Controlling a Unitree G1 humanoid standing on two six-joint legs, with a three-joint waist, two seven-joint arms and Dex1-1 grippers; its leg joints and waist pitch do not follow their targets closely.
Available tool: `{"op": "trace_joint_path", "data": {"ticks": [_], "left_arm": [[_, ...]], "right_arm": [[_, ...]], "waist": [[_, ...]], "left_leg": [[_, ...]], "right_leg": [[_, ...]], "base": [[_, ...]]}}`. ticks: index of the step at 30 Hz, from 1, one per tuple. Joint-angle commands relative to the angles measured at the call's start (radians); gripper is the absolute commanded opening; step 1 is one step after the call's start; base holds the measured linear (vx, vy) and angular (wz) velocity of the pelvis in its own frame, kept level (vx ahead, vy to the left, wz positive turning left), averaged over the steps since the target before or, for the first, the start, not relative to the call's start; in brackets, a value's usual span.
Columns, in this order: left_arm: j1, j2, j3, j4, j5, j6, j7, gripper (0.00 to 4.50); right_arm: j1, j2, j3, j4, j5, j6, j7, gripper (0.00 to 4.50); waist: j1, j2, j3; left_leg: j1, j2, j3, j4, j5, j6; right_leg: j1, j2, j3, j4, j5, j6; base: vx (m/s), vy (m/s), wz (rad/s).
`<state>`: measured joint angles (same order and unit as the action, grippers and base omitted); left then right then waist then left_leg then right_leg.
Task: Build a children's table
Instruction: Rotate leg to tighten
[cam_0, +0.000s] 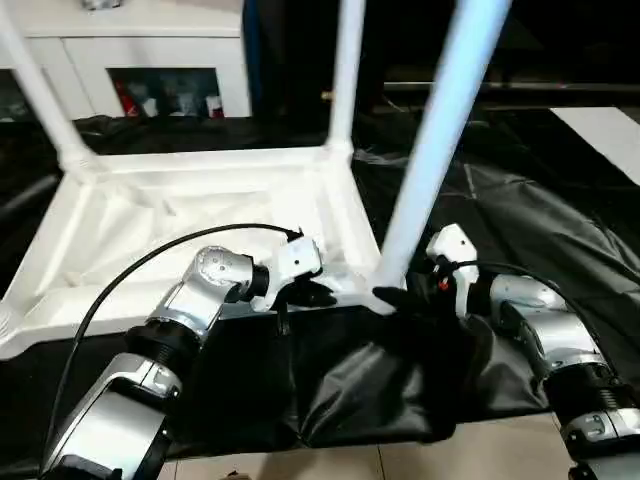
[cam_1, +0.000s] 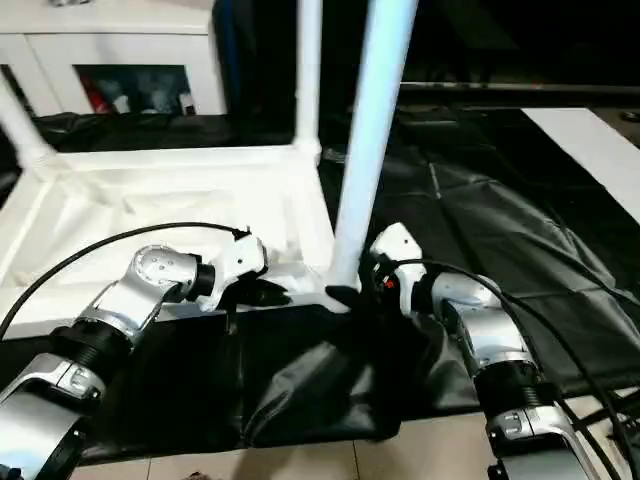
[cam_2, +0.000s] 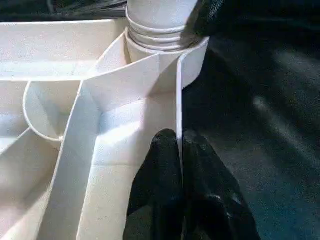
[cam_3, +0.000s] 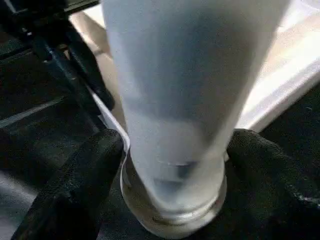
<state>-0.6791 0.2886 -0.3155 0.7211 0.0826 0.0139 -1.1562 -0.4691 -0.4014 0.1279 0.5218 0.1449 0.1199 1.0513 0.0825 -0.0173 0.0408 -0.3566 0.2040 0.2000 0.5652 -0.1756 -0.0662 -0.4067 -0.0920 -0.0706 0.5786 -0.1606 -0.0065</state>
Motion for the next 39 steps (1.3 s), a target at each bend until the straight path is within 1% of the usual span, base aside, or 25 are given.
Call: {"op": "trace_joint_path", "data": {"ticks": [1,2,3,5,6,9,14,19,20,22,23,24,25,27,28,29,31,32,33,34,35,36,37,38,39], "left_arm": [[0.029,-0.006,-0.025,0.010,-0.018,0.000,-0.039,0.00],[0.030,-0.003,-0.023,0.010,-0.018,-0.002,-0.043,0.00],[0.036,0.002,-0.024,-0.002,-0.022,0.006,-0.055,0.00],[0.043,0.008,-0.026,-0.019,-0.026,0.018,-0.065,0.00],[0.043,0.008,-0.026,-0.019,-0.026,0.018,-0.065,0.00],[0.048,0.011,-0.026,-0.031,-0.025,0.026,-0.068,0.00],[0.052,0.011,-0.022,-0.042,-0.022,0.035,-0.072,0.00],[0.054,0.010,-0.021,-0.048,-0.020,0.041,-0.066,0.00],[0.048,0.001,-0.015,-0.035,-0.012,0.047,-0.029,0.00],[0.045,-0.006,-0.011,-0.028,-0.006,0.053,-0.002,0.00],[0.032,-0.023,0.001,-0.002,0.006,0.057,0.060,0.00],[0.032,-0.023,0.001,-0.002,0.006,0.057,0.060,0.00],[0.021,-0.039,0.009,0.019,0.013,0.072,0.107,0.00],[0.000,-0.073,0.022,0.054,0.026,0.097,0.194,0.00],[-0.011,-0.091,0.028,0.073,0.032,0.110,0.238,0.00],[-0.028,-0.124,0.042,0.094,0.033,0.138,0.306,0.00],[-0.045,-0.165,0.054,0.115,0.035,0.166,0.380,0.00],[-0.063,-0.229,0.061,0.139,0.039,0.198,0.478,0.00],[-0.065,-0.249,0.057,0.144,0.044,0.202,0.499,0.00],[-0.065,-0.253,0.055,0.144,0.045,0.201,0.502,0.00],[-0.066,-0.276,0.045,0.150,0.053,0.195,0.517,0.00],[-0.065,-0.284,0.039,0.151,0.057,0.194,0.517,0.00],[-0.065,-0.289,0.035,0.152,0.060,0.189,0.516,0.00],[-0.067,-0.292,0.033,0.156,0.062,0.184,0.518,0.00],[-0.068,-0.291,0.033,0.158,0.063,0.181,0.514,0.00]], "right_arm": [[0.009,-0.016,0.007,-0.015,-0.012,-0.001,0.022,3.63],[0.010,-0.017,0.011,-0.013,-0.018,-0.006,0.031,3.39],[0.010,-0.018,0.015,-0.012,-0.019,-0.008,0.039,3.31],[0.009,-0.019,0.018,-0.008,-0.020,-0.012,0.043,3.27],[0.009,-0.019,0.018,-0.008,-0.020,-0.012,0.043,3.07],[0.009,-0.021,0.021,-0.005,-0.018,-0.016,0.041,2.81],[0.012,-0.025,0.023,-0.004,-0.017,-0.021,0.040,2.72],[0.015,-0.020,0.018,0.003,-0.022,-0.022,0.041,2.70],[0.012,-0.008,0.008,0.020,-0.027,-0.023,0.006,2.70],[0.010,0.000,0.001,0.032,-0.030,-0.023,-0.020,2.70],[0.001,0.022,-0.019,0.061,-0.037,-0.025,-0.094,2.70],[0.001,0.022,-0.019,0.061,-0.037,-0.025,-0.094,2.69],[-0.007,0.043,-0.036,0.086,-0.041,-0.024,-0.161,2.69],[-0.018,0.086,-0.066,0.120,-0.048,-0.009,-0.285,2.69],[-0.022,0.109,-0.081,0.134,-0.051,0.002,-0.349,2.69],[-0.024,0.148,-0.105,0.144,-0.052,0.017,-0.449,2.69],[-0.025,0.189,-0.122,0.148,-0.059,0.031,-0.548,2.68],[-0.032,0.250,-0.137,0.162,-0.070,0.050,-0.679,2.68],[-0.037,0.268,-0.134,0.168,-0.074,0.047,-0.699,2.68],[-0.038,0.271,-0.132,0.169,-0.076,0.046,-0.702,2.68],[-0.046,0.290,-0.122,0.177,-0.083,0.040,-0.715,2.68],[-0.049,0.297,-0.119,0.180,-0.085,0.037,-0.720,2.68],[-0.052,0.301,-0.117,0.184,-0.086,0.034,-0.724,2.68],[-0.056,0.305,-0.117,0.188,-0.088,0.031,-0.732,2.68],[-0.060,0.305,-0.120,0.190,-0.085,0.022,-0.731,2.68]], "waist": [[0.000,-0.012,-0.060],[0.003,-0.015,-0.059],[0.005,-0.016,-0.057],[0.005,-0.015,-0.056],[0.004,-0.015,-0.056],[0.003,-0.016,-0.057],[0.003,-0.017,-0.059],[0.004,-0.018,-0.059],[0.004,-0.017,-0.059],[0.003,-0.017,-0.059],[0.001,-0.017,-0.057],[-0.003,-0.018,-0.055],[-0.003,-0.018,-0.055],[-0.012,-0.020,-0.053],[-0.014,-0.018,-0.052],[-0.018,-0.018,-0.052],[-0.025,-0.019,-0.052],[-0.026,-0.017,-0.052],[-0.029,-0.018,-0.052],[-0.029,-0.019,-0.052],[-0.028,-0.020,-0.052],[-0.026,-0.016,-0.051],[-0.028,-0.018,-0.051],[-0.027,-0.018,-0.051],[-0.027,-0.019,-0.052]], "left_leg": [[0.005,0.031,-0.006,-0.050,-0.180,0.086],[0.006,0.030,-0.005,-0.051,-0.190,0.078],[0.006,0.029,-0.006,-0.053,-0.204,0.070],[0.007,0.030,-0.008,-0.055,-0.217,0.059],[0.008,0.031,-0.009,-0.056,-0.221,0.054],[0.007,0.031,-0.009,-0.056,-0.213,0.052],[0.006,0.029,-0.007,-0.053,-0.190,0.063],[0.005,0.029,-0.008,-0.052,-0.190,0.064],[0.006,0.029,-0.008,-0.052,-0.187,0.065],[0.006,0.028,-0.008,-0.053,-0.191,0.063],[0.006,0.028,-0.009,-0.053,-0.201,0.059],[0.007,0.026,-0.009,-0.055,-0.218,0.052],[0.008,0.026,-0.010,-0.056,-0.230,0.046],[0.010,0.024,-0.012,-0.058,-0.256,0.025],[0.011,0.024,-0.014,-0.059,-0.267,0.021],[0.015,0.023,-0.015,-0.060,-0.288,0.014],[0.013,0.022,-0.016,-0.061,-0.291,0.008],[0.014,0.020,-0.017,-0.061,-0.294,0.009],[0.016,0.020,-0.017,-0.060,-0.295,0.006],[0.014,0.019,-0.016,-0.060,-0.297,0.007],[0.013,0.017,-0.017,-0.060,-0.300,0.018],[0.017,0.018,-0.016,-0.059,-0.308,0.025],[0.015,0.017,-0.016,-0.059,-0.309,0.029],[0.011,0.016,-0.017,-0.060,-0.311,0.034],[0.011,0.016,-0.017,-0.060,-0.311,0.037]], "right_leg": [[0.052,-0.049,0.038,-0.049,-0.179,-0.243],[0.051,-0.051,0.038,-0.053,-0.210,-0.233],[0.051,-0.051,0.038,-0.056,-0.246,-0.221],[0.049,-0.053,0.038,-0.060,-0.286,-0.206],[0.048,-0.052,0.039,-0.060,-0.297,-0.200],[0.048,-0.051,0.039,-0.058,-0.282,-0.197],[0.049,-0.050,0.039,-0.054,-0.242,-0.208],[0.050,-0.050,0.039,-0.054,-0.250,-0.206],[0.050,-0.050,0.039,-0.054,-0.244,-0.207],[0.050,-0.050,0.038,-0.055,-0.253,-0.205],[0.048,-0.051,0.038,-0.058,-0.271,-0.202],[0.045,-0.051,0.039,-0.063,-0.305,-0.192],[0.045,-0.052,0.038,-0.066,-0.330,-0.185],[0.042,-0.051,0.037,-0.073,-0.391,-0.164],[0.040,-0.051,0.037,-0.075,-0.406,-0.160],[0.038,-0.051,0.035,-0.080,-0.438,-0.151],[0.037,-0.049,0.036,-0.081,-0.447,-0.144],[0.037,-0.050,0.035,-0.084,-0.459,-0.136],[0.034,-0.049,0.035,-0.086,-0.461,-0.134],[0.033,-0.049,0.036,-0.088,-0.466,-0.130],[0.035,-0.050,0.034,-0.091,-0.478,-0.123],[0.032,-0.050,0.034,-0.095,-0.483,-0.119],[0.032,-0.049,0.034,-0.095,-0.483,-0.118],[0.035,-0.049,0.033,-0.096,-0.489,-0.110],[0.034,-0.050,0.033,-0.096,-0.494,-0.104]], "base": [[0.000,0.000,0.00],[0.000,0.000,0.00],[0.000,0.000,0.00],[0.000,0.000,0.00],[0.000,0.000,0.00],[0.000,0.000,0.00],[0.000,0.000,0.00],[0.000,0.000,0.00],[0.000,0.000,0.00],[0.000,0.000,0.00],[0.000,0.000,0.00],[0.000,0.000,0.00],[0.000,0.000,0.00],[0.000,0.000,0.00],[0.000,0.000,0.00],[0.000,0.000,0.00],[0.000,0.000,0.00],[0.000,0.000,0.00],[0.000,0.000,0.00],[0.000,0.000,0.00],[0.000,0.000,0.00],[0.000,0.000,0.00],[0.000,0.000,0.00],[0.000,0.000,0.00],[0.000,0.000,0.00]]}}
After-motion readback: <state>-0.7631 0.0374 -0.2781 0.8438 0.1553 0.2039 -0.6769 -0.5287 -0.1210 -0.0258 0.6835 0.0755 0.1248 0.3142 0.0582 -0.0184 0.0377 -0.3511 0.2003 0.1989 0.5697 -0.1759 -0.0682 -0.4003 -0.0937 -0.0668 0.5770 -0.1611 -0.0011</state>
